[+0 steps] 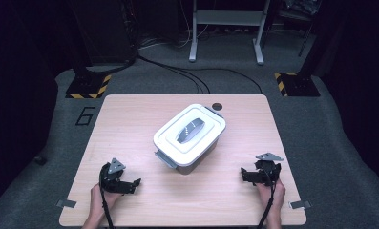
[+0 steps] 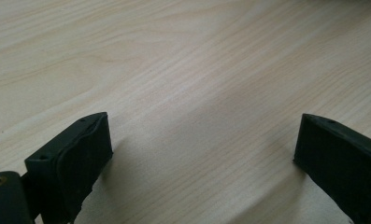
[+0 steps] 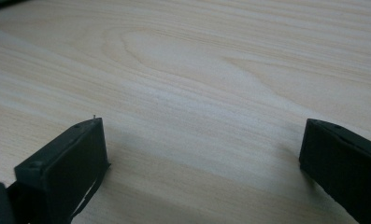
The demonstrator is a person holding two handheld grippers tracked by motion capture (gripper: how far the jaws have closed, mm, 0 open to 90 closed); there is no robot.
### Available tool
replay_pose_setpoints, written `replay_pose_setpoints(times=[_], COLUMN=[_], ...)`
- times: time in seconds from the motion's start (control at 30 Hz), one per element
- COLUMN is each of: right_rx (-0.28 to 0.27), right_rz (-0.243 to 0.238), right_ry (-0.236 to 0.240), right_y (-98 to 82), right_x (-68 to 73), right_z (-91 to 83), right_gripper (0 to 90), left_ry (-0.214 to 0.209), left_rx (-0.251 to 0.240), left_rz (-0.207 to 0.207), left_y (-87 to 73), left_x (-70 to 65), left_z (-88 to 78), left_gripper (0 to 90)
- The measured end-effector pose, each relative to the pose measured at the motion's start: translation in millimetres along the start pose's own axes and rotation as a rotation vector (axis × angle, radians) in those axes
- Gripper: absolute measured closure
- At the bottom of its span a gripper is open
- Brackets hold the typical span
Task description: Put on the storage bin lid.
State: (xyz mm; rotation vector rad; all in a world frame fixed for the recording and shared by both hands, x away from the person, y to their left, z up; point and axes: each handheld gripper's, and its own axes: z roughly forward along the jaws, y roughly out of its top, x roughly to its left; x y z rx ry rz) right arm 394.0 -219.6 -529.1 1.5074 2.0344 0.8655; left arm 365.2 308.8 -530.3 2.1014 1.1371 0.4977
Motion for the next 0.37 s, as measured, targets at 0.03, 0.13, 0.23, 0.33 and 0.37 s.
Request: replay_pose_setpoints(times=[0.03, 0.13, 0.23, 0.33, 0.37], right_rx=[0.0, 0.0, 0.0, 0.0, 0.0], right_rz=[0.0, 0.001, 0.001, 0.002, 0.001], right_ry=[0.0, 0.0, -0.001, -0.002, -0.001], right_y=[0.0, 0.0, 0.1, 0.2, 0.2], right_x=[0.0, 0.1, 0.1, 0.2, 0.1], right_z=[0.0, 0.1, 0.1, 0.3, 0.3], right_gripper=[0.0, 0.0, 0.0, 0.0, 0.0], left_ry=[-0.002, -0.005, -0.003, -0.001, 0.0], left_rx=[0.001, 0.003, 0.002, -0.004, -0.003], left_rz=[0.004, -0.004, -0.005, -0.007, -0.006], left_y=[0.0, 0.0, 0.0, -0.2, -0.2], left_x=[0.0, 0.5, 0.3, 0.1, 0.1], left_z=[-0.1, 0.3, 0.4, 0.9, 0.8], left_gripper=[4.2, 4.1, 4.0, 4.0, 4.0])
